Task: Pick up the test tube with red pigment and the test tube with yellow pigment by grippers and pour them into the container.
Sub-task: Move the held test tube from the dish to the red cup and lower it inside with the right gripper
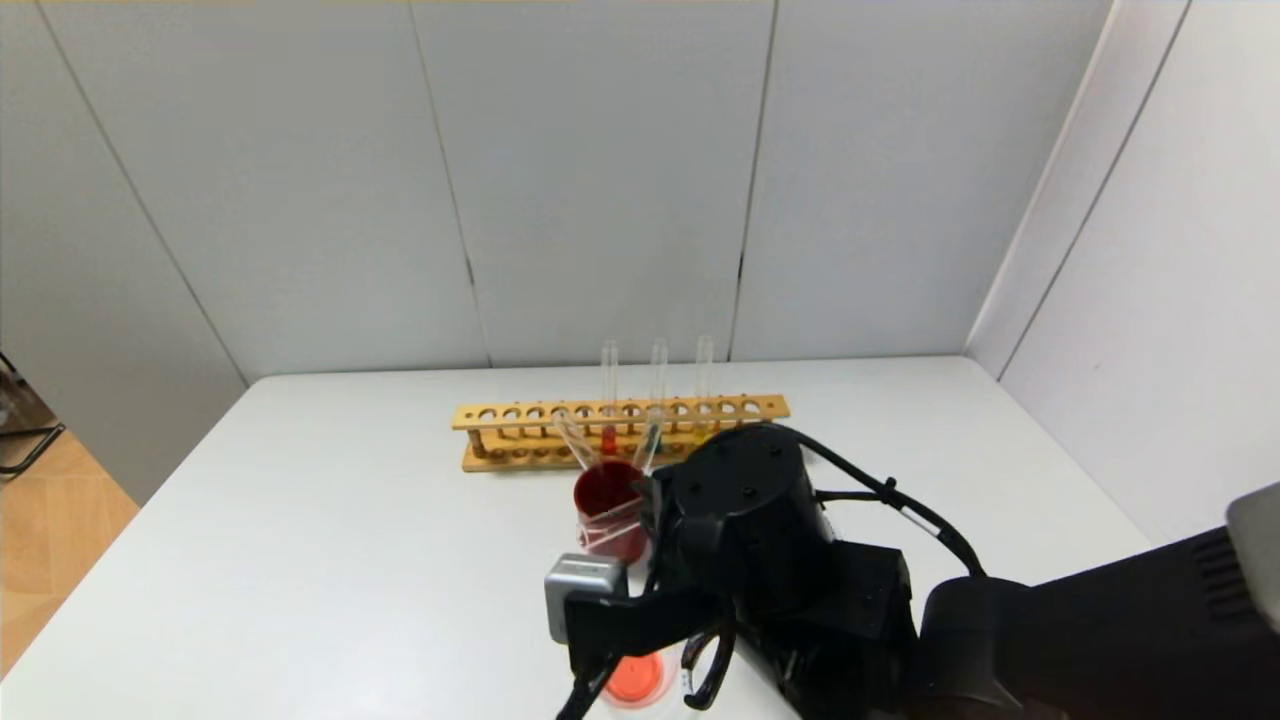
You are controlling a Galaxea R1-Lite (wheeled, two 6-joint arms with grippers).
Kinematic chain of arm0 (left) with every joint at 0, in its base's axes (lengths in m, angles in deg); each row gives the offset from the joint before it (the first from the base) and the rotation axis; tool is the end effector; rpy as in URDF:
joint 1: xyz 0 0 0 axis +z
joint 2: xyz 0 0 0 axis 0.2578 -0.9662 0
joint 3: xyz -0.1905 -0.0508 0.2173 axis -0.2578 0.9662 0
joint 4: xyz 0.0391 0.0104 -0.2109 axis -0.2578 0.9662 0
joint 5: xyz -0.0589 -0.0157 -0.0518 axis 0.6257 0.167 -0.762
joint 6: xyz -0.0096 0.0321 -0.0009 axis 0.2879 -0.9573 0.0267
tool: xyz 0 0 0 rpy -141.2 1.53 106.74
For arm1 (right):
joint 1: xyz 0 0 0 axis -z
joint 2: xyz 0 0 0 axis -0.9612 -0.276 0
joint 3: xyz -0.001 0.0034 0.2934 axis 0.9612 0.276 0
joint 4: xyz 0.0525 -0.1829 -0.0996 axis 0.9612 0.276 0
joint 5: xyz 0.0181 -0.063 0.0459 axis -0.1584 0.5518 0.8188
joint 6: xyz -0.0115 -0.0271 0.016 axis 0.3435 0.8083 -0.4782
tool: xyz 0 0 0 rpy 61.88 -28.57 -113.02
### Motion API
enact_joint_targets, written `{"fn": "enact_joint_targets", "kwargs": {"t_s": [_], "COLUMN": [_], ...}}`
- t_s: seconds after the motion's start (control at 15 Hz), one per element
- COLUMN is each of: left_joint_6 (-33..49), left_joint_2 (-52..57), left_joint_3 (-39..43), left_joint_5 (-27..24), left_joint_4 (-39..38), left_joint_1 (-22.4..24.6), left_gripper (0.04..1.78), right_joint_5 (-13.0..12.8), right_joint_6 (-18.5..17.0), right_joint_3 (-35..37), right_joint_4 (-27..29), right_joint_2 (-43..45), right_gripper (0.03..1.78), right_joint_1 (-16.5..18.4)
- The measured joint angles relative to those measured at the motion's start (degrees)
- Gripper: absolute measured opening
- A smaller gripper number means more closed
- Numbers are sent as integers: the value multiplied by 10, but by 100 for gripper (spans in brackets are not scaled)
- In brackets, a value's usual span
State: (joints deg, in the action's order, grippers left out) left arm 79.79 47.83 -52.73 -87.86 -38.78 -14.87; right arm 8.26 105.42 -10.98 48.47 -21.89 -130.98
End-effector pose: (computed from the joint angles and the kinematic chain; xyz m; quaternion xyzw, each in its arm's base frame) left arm 0.0200 -0.0001 0.0776 -0.0057 0.0026 -0.0013 1.0000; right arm 0.2160 0.3063 0.0942 -0.6207 -0.0087 0.3103 0.7200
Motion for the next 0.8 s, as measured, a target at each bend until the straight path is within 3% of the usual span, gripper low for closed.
{"fn": "enact_joint_targets", "kwargs": {"t_s": [0.27,0.33,0.47,0.6,0.8], "left_joint_6": [0,0,0,0,0], "left_joint_2": [0,0,0,0,0], "left_joint_3": [0,0,0,0,0], "left_joint_5": [0,0,0,0,0], "left_joint_4": [0,0,0,0,0], "left_joint_1": [0,0,0,0,0], "left_gripper": [175,175,175,175,175], "right_joint_5": [11,10,7,7,9], "right_joint_6": [-322,-408,-545,-642,-743], "right_joint_3": [-33,-37,-27,15,91], "right_joint_4": [-18,-36,-94,-160,-252], "right_joint_2": [50,64,86,95,83], "right_gripper": [34,34,34,34,34], "right_joint_1": [-6,-2,11,19,20]}}
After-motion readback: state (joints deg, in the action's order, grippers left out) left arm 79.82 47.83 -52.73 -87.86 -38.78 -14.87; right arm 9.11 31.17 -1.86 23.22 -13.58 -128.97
